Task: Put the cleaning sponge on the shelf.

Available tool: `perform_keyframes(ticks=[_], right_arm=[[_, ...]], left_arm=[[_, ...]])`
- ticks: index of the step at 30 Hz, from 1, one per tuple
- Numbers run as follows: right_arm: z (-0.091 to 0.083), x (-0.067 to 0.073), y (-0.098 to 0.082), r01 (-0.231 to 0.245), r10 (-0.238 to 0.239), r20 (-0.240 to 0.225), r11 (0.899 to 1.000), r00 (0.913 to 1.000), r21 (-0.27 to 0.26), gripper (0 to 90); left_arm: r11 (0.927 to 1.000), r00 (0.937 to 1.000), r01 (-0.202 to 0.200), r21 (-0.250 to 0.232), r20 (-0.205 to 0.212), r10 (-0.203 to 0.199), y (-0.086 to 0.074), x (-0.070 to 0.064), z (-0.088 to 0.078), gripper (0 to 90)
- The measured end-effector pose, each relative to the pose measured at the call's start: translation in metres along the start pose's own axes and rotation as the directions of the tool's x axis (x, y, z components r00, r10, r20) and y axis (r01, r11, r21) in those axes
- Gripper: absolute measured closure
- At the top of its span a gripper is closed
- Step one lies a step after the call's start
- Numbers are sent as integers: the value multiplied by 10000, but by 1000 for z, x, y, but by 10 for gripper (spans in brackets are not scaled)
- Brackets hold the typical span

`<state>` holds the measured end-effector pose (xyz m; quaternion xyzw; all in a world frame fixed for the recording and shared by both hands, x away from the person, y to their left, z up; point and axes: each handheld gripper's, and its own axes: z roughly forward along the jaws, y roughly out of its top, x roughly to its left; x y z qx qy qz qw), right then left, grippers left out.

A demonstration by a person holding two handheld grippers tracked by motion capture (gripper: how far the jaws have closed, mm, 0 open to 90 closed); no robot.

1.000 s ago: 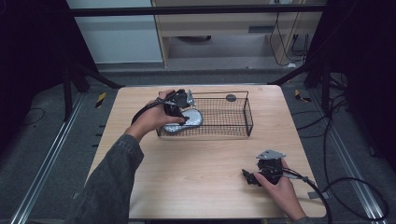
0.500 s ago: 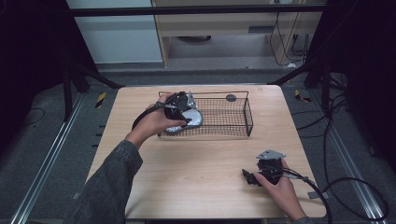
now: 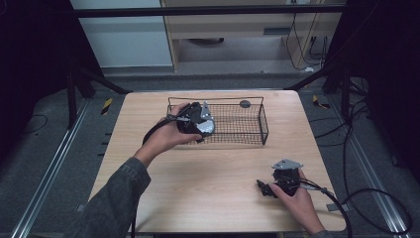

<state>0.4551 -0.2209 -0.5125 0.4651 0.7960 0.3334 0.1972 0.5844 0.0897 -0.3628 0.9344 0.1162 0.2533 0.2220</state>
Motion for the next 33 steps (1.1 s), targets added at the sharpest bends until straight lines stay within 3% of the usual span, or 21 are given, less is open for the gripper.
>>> perform_keyframes(ticks=[3,6,10,21,33], right_arm=[[0,0,0,4,-4,7,10000,10000,-8,4],[0,0,0,10,-10,-11,10000,10000,-16,4],[0,0,0,12,-12,-11,10000,10000,-17,4],[0,0,0,11,-11,-16,10000,10000,-27,4],[0,0,0,-5,5,-15,10000,10000,-38,4]], left_arm=[[9999,9997,149,0,-215,-149,1,-4,-2,181],[9983,9985,492,-296,-219,-499,2,-8,-5,142],[9964,9961,819,-209,-323,-825,2,-14,-6,121],[9850,9852,1706,-273,-133,-1710,-11,-27,-2,96],[9787,9797,1994,-492,-124,-2002,-24,-34,-3,90]])
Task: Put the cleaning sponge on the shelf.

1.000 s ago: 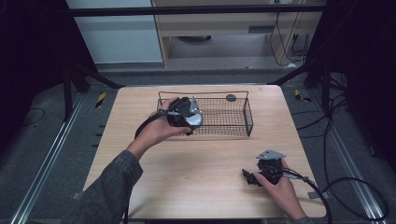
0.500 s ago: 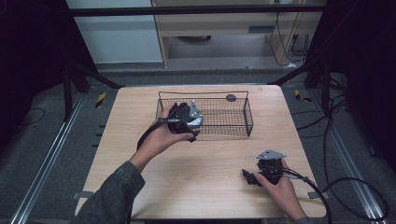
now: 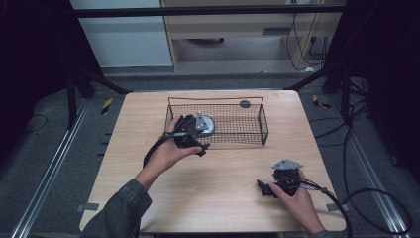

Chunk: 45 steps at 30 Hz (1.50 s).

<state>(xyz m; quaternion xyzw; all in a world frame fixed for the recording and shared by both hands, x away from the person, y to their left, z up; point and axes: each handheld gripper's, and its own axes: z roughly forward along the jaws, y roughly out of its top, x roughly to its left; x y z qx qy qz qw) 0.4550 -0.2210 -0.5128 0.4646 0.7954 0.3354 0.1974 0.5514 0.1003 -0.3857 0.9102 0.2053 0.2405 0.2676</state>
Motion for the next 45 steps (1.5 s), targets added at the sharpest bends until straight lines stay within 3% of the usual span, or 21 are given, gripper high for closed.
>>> perform_keyframes(ticks=[11,27,36,45], right_arm=[[0,0,0,-8,8,7,10000,10000,5,4],[0,0,0,2,-2,11,10000,10000,-13,4],[0,0,-1,11,-10,23,10000,10000,-59,4],[0,0,-1,-29,29,40,10000,10000,-36,4]], left_arm=[[9988,9992,391,-302,129,-387,-12,-11,-5,75],[9961,9960,844,-247,321,-836,-30,-34,-10,47],[9873,9876,1545,-364,343,-1533,-57,-44,-18,38],[9633,9649,2627,-553,104,-2626,-100,-33,-26,38]])
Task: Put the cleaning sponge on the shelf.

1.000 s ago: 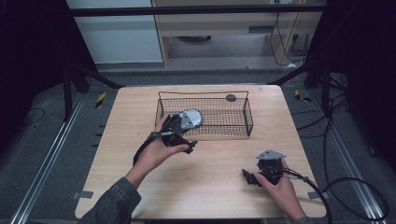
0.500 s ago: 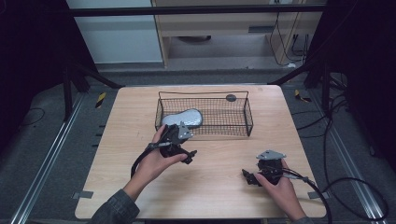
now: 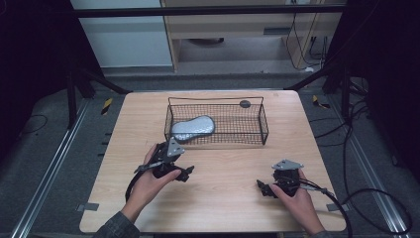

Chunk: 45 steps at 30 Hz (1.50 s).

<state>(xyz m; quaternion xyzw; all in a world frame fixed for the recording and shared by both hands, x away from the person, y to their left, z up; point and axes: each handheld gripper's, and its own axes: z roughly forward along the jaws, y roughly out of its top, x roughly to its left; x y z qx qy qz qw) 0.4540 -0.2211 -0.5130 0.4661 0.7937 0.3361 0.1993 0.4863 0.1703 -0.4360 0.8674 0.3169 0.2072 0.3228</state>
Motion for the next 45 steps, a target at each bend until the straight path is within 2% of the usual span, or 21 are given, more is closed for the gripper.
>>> perform_keyframes(ticks=[6,12,18,21,25,29,32,33,37,40,45], right_arm=[[0,0,0,15,-15,-15,10000,10000,-7,4],[0,0,0,42,-42,-11,10000,10000,-6,4],[0,0,0,39,-39,6,10000,10000,14,4],[0,0,0,33,-33,6,10000,10000,12,4],[0,0,0,35,-35,5,10000,10000,15,4],[0,0,0,32,-32,6,10000,10000,15,4],[0,0,0,33,-33,7,10000,10000,14,4],[0,0,0,34,-34,6,10000,10000,15,4],[0,0,0,29,-29,5,10000,10000,14,4],[0,0,0,50,-50,-2,10000,10000,-8,4],[0,0,0,31,-31,7,10000,10000,14,4]], left_arm=[[9966,9965,728,379,-432,-712,-27,23,-1,38],[9873,9847,1495,543,-990,-1437,-48,49,1,39],[9767,9745,1995,785,-1200,-1894,-66,67,7,40],[9681,9634,2364,832,-1501,-2223,-75,77,8,41],[9578,9503,2783,726,-1659,-2635,-84,89,6,40],[9473,9391,3143,622,-1662,-3007,-91,97,7,38],[9418,9336,3304,610,-1673,-3167,-95,102,9,39],[9405,9335,3337,632,-1610,-3204,-96,103,10,39],[9315,9240,3579,658,-1689,-3431,-100,107,12,35],[9275,9212,3665,737,-1687,-3506,-102,110,14,27],[9291,9212,3644,627,-1700,-3499,-103,110,15,11]])
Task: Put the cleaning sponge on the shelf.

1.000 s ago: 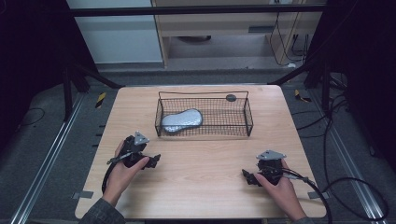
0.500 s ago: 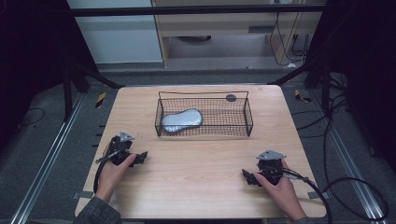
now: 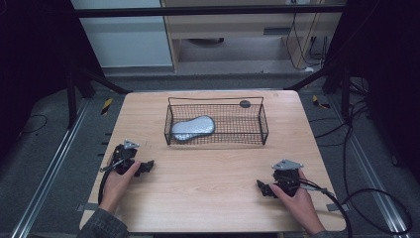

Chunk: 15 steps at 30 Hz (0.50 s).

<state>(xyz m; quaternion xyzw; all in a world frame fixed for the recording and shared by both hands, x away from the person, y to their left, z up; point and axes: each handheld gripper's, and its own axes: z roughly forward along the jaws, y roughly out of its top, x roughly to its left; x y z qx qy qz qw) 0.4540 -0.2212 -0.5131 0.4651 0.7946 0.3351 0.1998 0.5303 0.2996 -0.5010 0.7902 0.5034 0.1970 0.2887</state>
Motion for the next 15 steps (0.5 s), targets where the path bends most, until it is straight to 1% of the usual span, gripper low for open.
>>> perform_keyframes(ticks=[4,6,7,15], right_arm=[[0,0,0,29,-29,-8,10000,10000,-21,4],[0,0,0,33,-33,-5,10000,10000,-37,4],[0,0,0,31,-31,-8,10000,10000,-43,4],[0,0,0,30,-30,-6,10000,10000,-44,4]], left_arm=[[9996,9999,-79,-277,93,82,-3,1,1,0],[9984,9999,-81,-560,104,87,-6,2,2,0],[9969,10000,-31,-784,91,38,-8,2,3,0],[9969,10000,-37,-781,88,44,-8,2,3,0]])
